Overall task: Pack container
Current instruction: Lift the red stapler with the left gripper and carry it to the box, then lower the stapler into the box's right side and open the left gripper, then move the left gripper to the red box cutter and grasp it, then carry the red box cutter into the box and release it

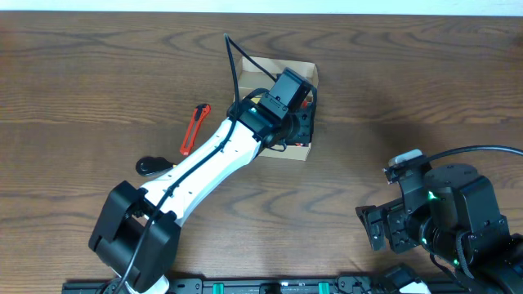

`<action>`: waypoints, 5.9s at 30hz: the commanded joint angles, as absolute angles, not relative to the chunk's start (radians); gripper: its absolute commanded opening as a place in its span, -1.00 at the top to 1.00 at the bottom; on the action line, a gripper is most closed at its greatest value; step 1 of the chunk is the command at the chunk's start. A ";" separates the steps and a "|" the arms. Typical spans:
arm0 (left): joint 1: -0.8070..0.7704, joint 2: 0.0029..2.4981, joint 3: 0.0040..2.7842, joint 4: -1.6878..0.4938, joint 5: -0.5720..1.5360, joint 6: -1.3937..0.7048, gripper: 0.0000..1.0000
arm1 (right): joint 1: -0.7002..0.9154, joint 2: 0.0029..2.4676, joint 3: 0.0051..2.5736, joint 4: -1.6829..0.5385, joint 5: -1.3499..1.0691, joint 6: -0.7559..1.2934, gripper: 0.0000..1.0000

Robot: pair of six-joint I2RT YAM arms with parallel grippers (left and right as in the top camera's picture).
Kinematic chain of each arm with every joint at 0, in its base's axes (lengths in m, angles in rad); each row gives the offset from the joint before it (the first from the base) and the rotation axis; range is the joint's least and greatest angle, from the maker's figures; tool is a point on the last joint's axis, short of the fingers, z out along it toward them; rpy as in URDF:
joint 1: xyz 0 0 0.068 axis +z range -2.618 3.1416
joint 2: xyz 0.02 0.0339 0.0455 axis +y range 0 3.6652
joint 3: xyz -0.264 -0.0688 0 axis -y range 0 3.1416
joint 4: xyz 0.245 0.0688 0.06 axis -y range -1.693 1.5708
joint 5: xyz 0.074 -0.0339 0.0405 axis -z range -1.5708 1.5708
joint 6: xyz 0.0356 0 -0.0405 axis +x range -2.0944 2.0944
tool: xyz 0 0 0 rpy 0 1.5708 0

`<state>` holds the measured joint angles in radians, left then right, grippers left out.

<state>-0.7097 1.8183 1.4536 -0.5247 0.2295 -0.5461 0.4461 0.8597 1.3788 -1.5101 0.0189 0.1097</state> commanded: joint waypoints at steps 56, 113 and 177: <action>-0.705 1.527 1.518 -0.786 -0.163 -0.430 0.22 | 0.439 0.859 1.380 -1.512 0.028 0.096 -0.99; -0.117 1.831 1.032 -0.303 0.150 -0.021 -0.75 | 0.439 0.859 1.380 -1.512 0.028 0.096 -0.98; -0.184 1.904 1.112 -0.446 -0.025 -0.094 0.88 | 0.439 0.859 1.380 -1.512 0.028 0.096 -0.98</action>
<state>-0.1864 1.8816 1.0958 -0.4114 -0.0082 -0.0822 0.4461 0.8597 1.3788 -1.5101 0.0189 0.1093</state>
